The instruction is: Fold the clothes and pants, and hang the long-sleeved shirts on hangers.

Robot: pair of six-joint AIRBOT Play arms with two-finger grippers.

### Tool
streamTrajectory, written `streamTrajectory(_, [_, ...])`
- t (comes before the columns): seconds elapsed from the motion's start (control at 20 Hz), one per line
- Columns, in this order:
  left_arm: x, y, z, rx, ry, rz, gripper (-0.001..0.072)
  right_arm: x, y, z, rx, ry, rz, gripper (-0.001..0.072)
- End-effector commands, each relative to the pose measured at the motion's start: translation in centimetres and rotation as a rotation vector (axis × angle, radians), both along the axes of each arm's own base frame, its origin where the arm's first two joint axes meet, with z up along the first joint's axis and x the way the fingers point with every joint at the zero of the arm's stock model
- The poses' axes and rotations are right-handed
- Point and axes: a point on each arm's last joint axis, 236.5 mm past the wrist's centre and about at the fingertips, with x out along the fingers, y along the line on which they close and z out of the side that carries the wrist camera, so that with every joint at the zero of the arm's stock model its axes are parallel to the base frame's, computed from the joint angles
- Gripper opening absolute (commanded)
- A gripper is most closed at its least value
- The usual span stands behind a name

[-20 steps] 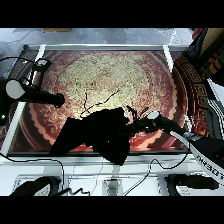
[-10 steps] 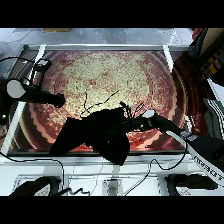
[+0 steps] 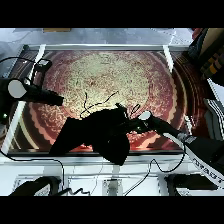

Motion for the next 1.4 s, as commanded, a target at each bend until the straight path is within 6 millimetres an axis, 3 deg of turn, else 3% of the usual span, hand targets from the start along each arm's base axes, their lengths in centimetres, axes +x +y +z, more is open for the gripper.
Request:
streamTrajectory(0.0, [-2.9, 2.8, -1.3, 0.102, 0.129, 0.022, 0.0009, 1.6, 0.0, -0.1, -0.010, -0.035, -0.061, 0.0019])
streamTrajectory(0.15, [-6.0, 5.7, -1.9, 0.088, 0.208, 0.125, 0.0008, 2.3, -0.1, -0.3, -0.021, -0.056, -0.082, 0.0019])
streamTrajectory(0.25, [-8.7, 7.9, -3.4, 0.043, 0.247, 0.220, 0.0008, 2.5, -0.2, -0.4, -0.026, -0.063, -0.088, 0.0019])
streamTrajectory(0.4, [-14.1, 11.0, -8.0, -0.002, 0.370, 0.374, 0.0008, 2.5, -0.2, -0.4, -0.026, -0.063, -0.088, 0.0019])
streamTrajectory(0.55, [-18.6, 12.1, -13.1, -0.074, 0.517, 0.502, 0.0007, 2.5, -0.2, -0.4, -0.026, -0.063, -0.087, 0.0018])
streamTrajectory(0.65, [-19.1, 10.8, -15.1, -0.205, 0.549, 0.519, 0.0006, 2.5, -0.2, -0.4, -0.025, -0.062, -0.086, 0.0018])
streamTrajectory(0.8, [-17.9, 9.2, -16.4, -0.399, 0.556, 0.531, 0.0017, 2.5, -0.2, -0.4, -0.025, -0.063, -0.087, 0.0019])
streamTrajectory(0.85, [-18.0, 9.4, -17.0, -0.409, 0.579, 0.543, 0.0156, 2.5, -0.2, -0.4, -0.025, -0.063, -0.087, 0.0019])
streamTrajectory(0.95, [-18.4, 9.2, -18.2, -0.437, 0.647, 0.575, 0.0651, 2.5, -0.2, -0.4, -0.025, -0.062, -0.087, 0.0018])
streamTrajectory(1.1, [-19.0, 8.7, -19.8, -0.472, 0.743, 0.605, 0.0671, 2.5, -0.2, -0.4, -0.025, -0.062, -0.086, 0.0019])
streamTrajectory(1.2, [-19.2, 8.2, -20.5, -0.500, 0.787, 0.609, 0.0572, 2.5, -0.2, -0.4, -0.025, -0.063, -0.087, 0.0019])
streamTrajectory(1.25, [-19.2, 7.9, -20.8, -0.517, 0.803, 0.611, 0.0570, 2.5, -0.2, -0.4, -0.025, -0.063, -0.087, 0.0019])
streamTrajectory(1.35, [-18.8, 7.2, -21.1, -0.564, 0.818, 0.620, 0.0465, 2.5, -0.2, -0.4, -0.026, -0.063, -0.086, 0.0019])
